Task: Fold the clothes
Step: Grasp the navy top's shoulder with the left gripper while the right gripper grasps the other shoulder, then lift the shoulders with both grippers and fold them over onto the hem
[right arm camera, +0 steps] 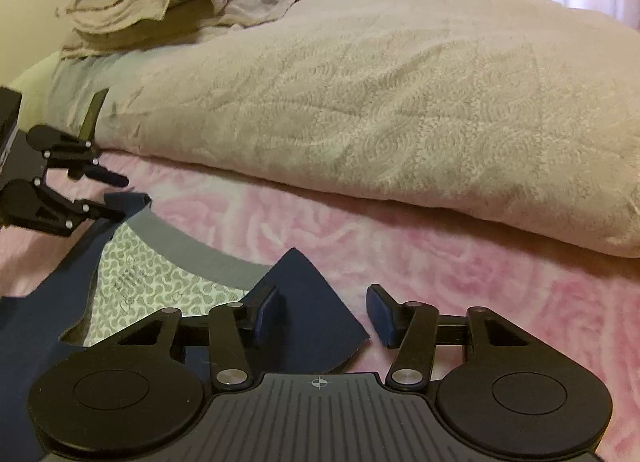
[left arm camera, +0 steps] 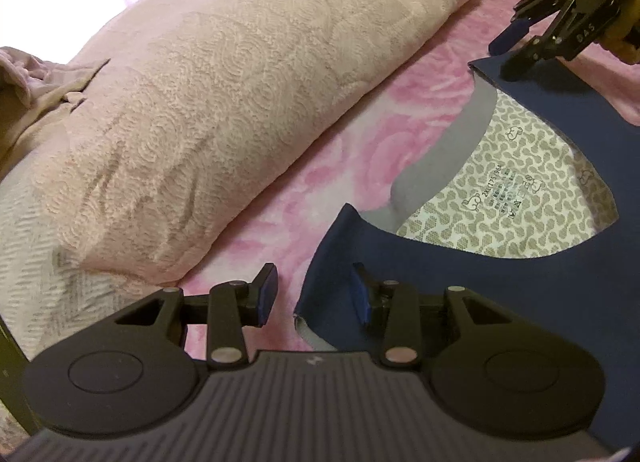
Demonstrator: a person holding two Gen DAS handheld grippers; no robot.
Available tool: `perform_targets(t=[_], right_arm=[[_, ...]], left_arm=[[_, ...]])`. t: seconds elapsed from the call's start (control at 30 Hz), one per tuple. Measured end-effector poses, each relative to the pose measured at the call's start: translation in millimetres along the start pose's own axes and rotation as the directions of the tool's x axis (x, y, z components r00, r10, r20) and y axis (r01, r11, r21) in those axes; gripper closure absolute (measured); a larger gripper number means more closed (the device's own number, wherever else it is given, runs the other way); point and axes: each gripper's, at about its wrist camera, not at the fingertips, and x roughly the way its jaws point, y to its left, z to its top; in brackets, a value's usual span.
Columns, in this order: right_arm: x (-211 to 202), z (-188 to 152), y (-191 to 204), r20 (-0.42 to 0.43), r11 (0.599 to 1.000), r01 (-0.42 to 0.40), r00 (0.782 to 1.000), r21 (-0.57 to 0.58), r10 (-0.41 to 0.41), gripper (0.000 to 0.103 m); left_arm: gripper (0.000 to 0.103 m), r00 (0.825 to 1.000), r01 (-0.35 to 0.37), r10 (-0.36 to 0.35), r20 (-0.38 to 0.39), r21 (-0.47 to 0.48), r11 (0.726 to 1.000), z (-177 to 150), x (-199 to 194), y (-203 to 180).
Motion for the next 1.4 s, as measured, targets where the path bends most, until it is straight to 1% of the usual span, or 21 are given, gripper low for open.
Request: perform_targets(t=[0.1,0.13,0.17,0.2,0.23,0.27,0.3,0.33,0.37,0.47,0.57,0.67,0.73,0.87,1.0,1.13,1.2,1.27,1.3,1.33,1.4], right_arm=[[3,1,1,-0.028,0.999,-0.012,1.000,-0.032,0.011,0.050],[5,1,1,-0.037,0.999,-0.016,0.999,-0.043,0.015,0.050],[5,2,1,-0.042,0.999,-0.017,0.999,-0.044,0.015,0.053],[6,2,1,-0.049,0.999,-0.015,0.999,-0.045,0.012,0.059],[6,2,1,-0.053,0.999,-0.008,0.999,-0.046,0.006,0.071],[7,3,0,-0.057,0.999,-0.001,0.998,-0.046,-0.002,0.084],[3,2,3,-0.048,0.999,0.009,0.999,-0.053,-0.011,0.089],[-2,2,8,-0.035,0.998,0.019,0.999,-0.062,-0.021,0.099],[-7,1,12,-0.022,0.997,0.030,0.999,-0.070,-0.032,0.102],[-22,0,24,0.018,0.994,0.062,0.998,-0.095,-0.061,0.102],[-37,-2,36,0.058,0.988,0.096,0.994,-0.118,-0.089,0.103],[-52,-4,48,0.099,0.982,0.130,0.988,-0.139,-0.116,0.103],[-71,-12,64,0.149,0.975,0.152,0.980,-0.159,-0.128,0.103],[-111,-48,107,0.253,0.969,0.189,0.957,-0.157,-0.145,0.103],[-145,-94,165,0.320,0.941,0.223,0.938,-0.256,-0.135,0.103],[-195,-140,221,0.393,0.884,0.304,0.906,-0.355,-0.154,0.103],[-230,-169,250,0.433,0.843,0.363,0.884,-0.398,-0.176,0.103],[-270,-207,278,0.457,0.832,0.390,0.869,-0.394,-0.190,0.103],[-284,-225,291,0.457,0.830,0.393,0.868,-0.396,-0.193,0.103],[-296,-249,308,0.451,0.809,0.404,0.870,-0.426,-0.197,0.103],[-309,-299,341,0.436,0.744,0.425,0.877,-0.516,-0.199,0.103]], left_arm=[[0.068,1.000,0.018,-0.018,-0.015,0.016,1.000,4,3,1],[0.070,0.999,0.024,-0.024,-0.022,0.017,1.000,5,4,2],[0.073,0.999,0.034,-0.033,-0.034,0.017,0.999,6,5,2],[0.077,0.998,0.046,-0.045,-0.045,0.010,0.999,7,6,3],[0.085,0.996,0.062,-0.061,-0.057,0.004,0.998,9,6,3],[0.090,0.995,0.077,-0.077,-0.069,-0.003,0.997,11,7,2],[0.092,0.994,0.074,-0.074,-0.078,0.007,0.997,13,7,0],[0.097,0.995,0.060,-0.058,-0.081,0.024,0.998,14,7,-4],[0.101,0.996,0.045,-0.041,-0.083,0.042,0.998,15,7,-9],[0.102,0.999,-0.013,0.017,-0.051,0.072,0.997,13,-4,-18],[0.102,0.998,-0.068,0.067,0.023,0.071,0.995,5,-33,-22],[0.102,0.989,-0.118,0.111,0.102,0.071,0.990,-9,-71,-29],[0.102,0.979,-0.151,0.138,0.151,0.076,0.986,-25,-99,-40],[0.102,0.957,-0.208,0.182,0.227,0.094,0.974,-57,-153,-73],[0.102,0.938,-0.257,0.207,0.279,0.155,0.954,-94,-206,-127],[0.102,0.919,-0.299,0.221,0.326,0.212,0.931,-131,-266,-194],[0.102,0.910,-0.318,0.230,0.345,0.226,0.921,-149,-296,-230],[0.102,0.914,-0.298,0.212,0.347,0.216,0.930,-171,-327,-268],[0.102,0.916,-0.303,0.212,0.340,0.239,0.923,-183,-339,-289],[0.102,0.918,-0.308,0.213,0.333,0.265,0.914,-195,-351,-310],[0.102,0.930,-0.297,0.203,0.307,0.299,0.907,-219,-366,-351]])
